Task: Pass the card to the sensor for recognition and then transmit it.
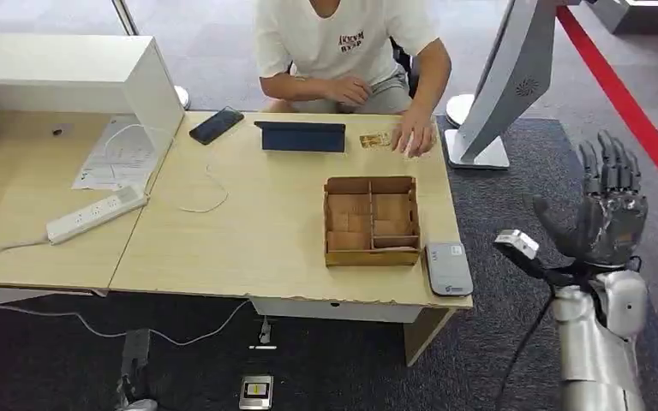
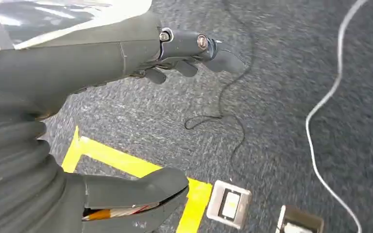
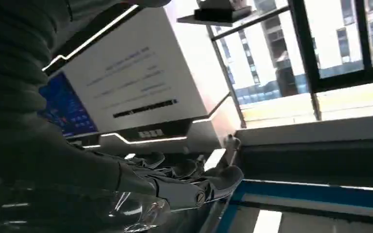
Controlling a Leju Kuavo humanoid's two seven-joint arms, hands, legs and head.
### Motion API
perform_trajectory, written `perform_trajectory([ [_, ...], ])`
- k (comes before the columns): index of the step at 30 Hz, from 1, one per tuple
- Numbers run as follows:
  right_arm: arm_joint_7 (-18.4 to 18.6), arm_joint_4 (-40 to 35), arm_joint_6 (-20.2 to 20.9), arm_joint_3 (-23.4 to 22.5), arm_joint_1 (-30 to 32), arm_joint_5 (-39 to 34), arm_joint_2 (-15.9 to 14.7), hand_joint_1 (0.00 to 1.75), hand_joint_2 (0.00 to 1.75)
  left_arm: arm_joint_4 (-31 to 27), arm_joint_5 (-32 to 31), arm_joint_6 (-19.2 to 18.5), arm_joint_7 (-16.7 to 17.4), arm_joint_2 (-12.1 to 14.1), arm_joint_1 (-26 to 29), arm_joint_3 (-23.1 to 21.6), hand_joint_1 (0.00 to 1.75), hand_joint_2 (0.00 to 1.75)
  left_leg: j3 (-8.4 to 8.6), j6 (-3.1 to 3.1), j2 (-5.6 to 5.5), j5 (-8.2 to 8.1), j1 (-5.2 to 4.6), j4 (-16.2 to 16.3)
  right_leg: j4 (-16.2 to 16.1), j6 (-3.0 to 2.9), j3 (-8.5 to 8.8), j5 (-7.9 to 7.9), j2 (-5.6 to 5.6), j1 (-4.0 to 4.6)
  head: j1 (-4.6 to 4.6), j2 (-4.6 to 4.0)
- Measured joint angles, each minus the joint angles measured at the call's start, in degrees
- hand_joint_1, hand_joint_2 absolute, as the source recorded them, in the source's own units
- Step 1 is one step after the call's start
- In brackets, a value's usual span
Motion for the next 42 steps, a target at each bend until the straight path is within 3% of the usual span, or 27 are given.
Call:
perform_trajectory([
  [3,0.2,3.3,0.0,-7.5,1.8,3.4,0.1,0.0,1.75,0.1,1.3,0.1,-0.9,0.3,0.7,1.3,0.0,1.75,0.01,-0.02,0.02,-0.07,0.0,0.0,0.0,-0.04,-0.03,-0.04,0.01,0.0,0.0,0.02],
  [6,3.3,7.6,0.0,-15.8,2.7,9.0,0.0,0.0,1.75,0.1,2.9,0.1,-1.5,0.8,1.6,2.5,0.0,1.75,0.03,-0.01,0.05,-0.08,0.01,0.0,0.0,-0.06,-0.02,-0.13,0.01,0.0,0.0,0.0],
  [11,7.6,13.7,0.0,-26.8,4.9,11.8,-0.1,0.0,1.75,0.1,3.8,-0.4,-1.3,1.6,2.7,3.9,0.0,1.75,0.03,-0.02,0.04,-0.15,0.02,0.0,0.0,-0.04,0.0,-0.2,0.01,0.01,0.0,0.0],
  [18,12.9,21.3,0.0,-33.3,8.1,12.7,0.0,0.0,1.75,0.1,6.2,-0.7,-0.2,2.4,2.9,4.1,0.0,1.75,0.03,-0.01,0.03,-0.17,0.02,0.0,0.0,-0.07,0.02,-0.24,0.01,0.02,0.02,0.0],
  [24,24.7,31.3,1.9,-33.4,9.8,16.8,0.2,0.0,1.75,0.1,7.0,-1.5,1.7,3.0,2.9,4.1,0.0,1.75,0.06,-0.02,0.0,-0.17,0.04,0.0,0.0,-0.05,0.09,-0.27,0.0,0.04,-0.02,0.0],
  [33,38.1,39.7,17.1,-33.4,14.0,17.9,2.3,0.0,1.75,0.1,4.9,-2.5,2.7,4.8,1.6,3.4,0.0,1.75,0.08,-0.03,0.01,-0.17,0.09,0.0,0.0,-0.09,0.08,-0.29,0.0,0.08,-0.02,0.0],
  [38,50.1,42.2,30.7,-33.4,15.3,17.4,2.9,0.0,1.75,0.1,2.8,-2.5,4.1,5.5,-0.2,2.2,0.0,1.75,0.08,-0.03,0.01,-0.17,0.08,0.0,0.0,-0.09,0.12,-0.29,0.0,0.08,0.02,0.0],
  [42,52.7,43.3,34.6,-33.4,15.3,17.4,3.1,0.0,1.75,0.1,2.0,-2.6,5.0,5.9,-1.3,1.1,0.0,1.75,0.12,-0.03,0.04,-0.17,0.07,0.0,0.0,-0.1,0.12,-0.27,0.02,0.07,0.04,0.0],
])
